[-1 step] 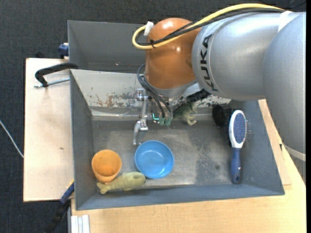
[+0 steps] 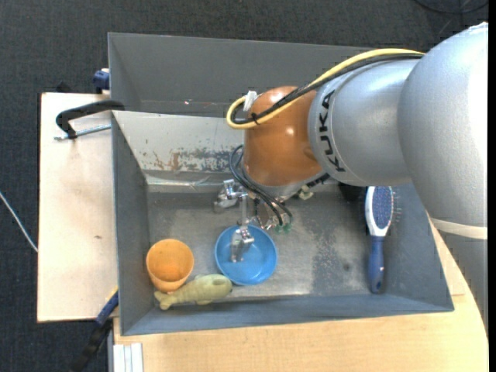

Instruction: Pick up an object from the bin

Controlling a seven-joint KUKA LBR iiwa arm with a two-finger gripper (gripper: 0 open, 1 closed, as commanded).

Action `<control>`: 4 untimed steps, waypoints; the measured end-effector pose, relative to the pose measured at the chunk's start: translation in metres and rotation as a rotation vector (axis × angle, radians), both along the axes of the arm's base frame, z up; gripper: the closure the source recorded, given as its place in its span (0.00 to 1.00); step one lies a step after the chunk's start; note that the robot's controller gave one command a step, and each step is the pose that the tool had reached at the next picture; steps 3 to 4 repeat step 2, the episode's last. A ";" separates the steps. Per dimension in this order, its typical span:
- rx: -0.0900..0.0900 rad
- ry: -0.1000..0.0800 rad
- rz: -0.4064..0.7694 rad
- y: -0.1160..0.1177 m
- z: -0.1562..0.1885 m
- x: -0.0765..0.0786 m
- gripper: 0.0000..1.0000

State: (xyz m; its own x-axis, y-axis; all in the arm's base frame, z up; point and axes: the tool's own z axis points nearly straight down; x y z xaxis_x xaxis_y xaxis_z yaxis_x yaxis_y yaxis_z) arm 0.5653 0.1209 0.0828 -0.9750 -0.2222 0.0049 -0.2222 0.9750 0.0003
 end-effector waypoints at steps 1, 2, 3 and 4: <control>0.003 -0.006 0.000 0.001 0.003 0.002 1.00; 0.005 -0.020 0.160 0.023 0.146 0.016 1.00; 0.005 -0.020 0.160 0.023 0.146 0.016 1.00; 0.005 -0.020 0.160 0.023 0.146 0.016 1.00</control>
Offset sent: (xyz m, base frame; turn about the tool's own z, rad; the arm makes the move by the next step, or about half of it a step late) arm 0.0000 0.0000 0.0000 0.0000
